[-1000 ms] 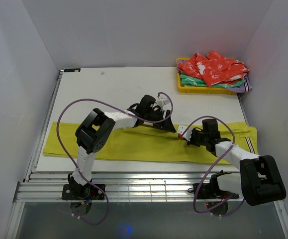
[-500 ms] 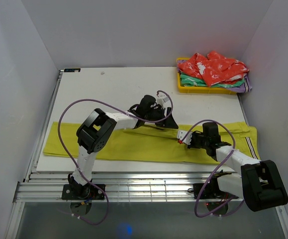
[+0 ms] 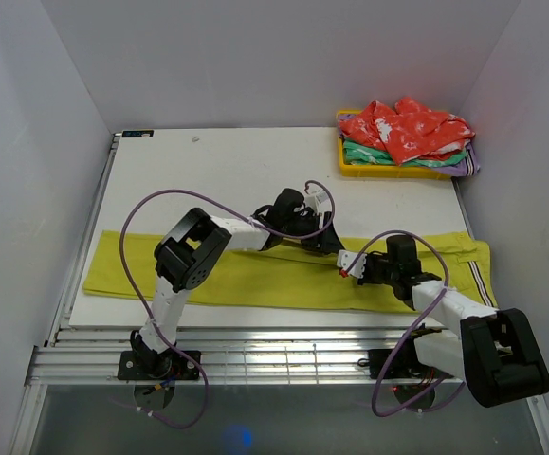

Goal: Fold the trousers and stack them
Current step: Fold the trousers

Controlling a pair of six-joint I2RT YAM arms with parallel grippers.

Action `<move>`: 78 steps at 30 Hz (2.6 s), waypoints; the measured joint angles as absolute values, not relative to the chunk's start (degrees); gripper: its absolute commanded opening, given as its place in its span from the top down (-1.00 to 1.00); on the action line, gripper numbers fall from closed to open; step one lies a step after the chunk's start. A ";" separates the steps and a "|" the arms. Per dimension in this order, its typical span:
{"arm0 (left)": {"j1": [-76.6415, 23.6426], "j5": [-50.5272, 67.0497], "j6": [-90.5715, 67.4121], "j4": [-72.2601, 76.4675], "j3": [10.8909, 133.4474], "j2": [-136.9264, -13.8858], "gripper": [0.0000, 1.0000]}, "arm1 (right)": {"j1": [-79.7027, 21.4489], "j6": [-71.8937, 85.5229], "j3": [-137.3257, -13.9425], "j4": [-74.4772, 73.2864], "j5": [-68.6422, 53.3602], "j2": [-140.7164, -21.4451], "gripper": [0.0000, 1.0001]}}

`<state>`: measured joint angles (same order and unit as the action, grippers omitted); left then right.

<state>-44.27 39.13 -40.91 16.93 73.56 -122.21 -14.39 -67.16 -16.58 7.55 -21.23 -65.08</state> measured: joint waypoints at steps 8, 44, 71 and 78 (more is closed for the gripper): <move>-44.34 39.22 -46.00 21.19 75.88 -127.46 0.04 | -14.66 -69.52 -14.04 7.51 -21.12 -61.49 0.56; -38.22 39.83 -32.14 23.86 96.40 -137.27 0.09 | -14.70 -61.08 -32.51 -20.75 -30.70 -75.61 0.38; -14.68 21.47 4.14 -19.88 73.25 -85.45 -0.96 | 0.16 -41.08 -58.89 -45.98 -27.07 -78.98 -0.68; -6.76 20.43 6.44 -28.93 59.44 -86.21 -0.90 | 11.33 -40.91 -59.27 -49.58 -24.97 -90.83 -0.63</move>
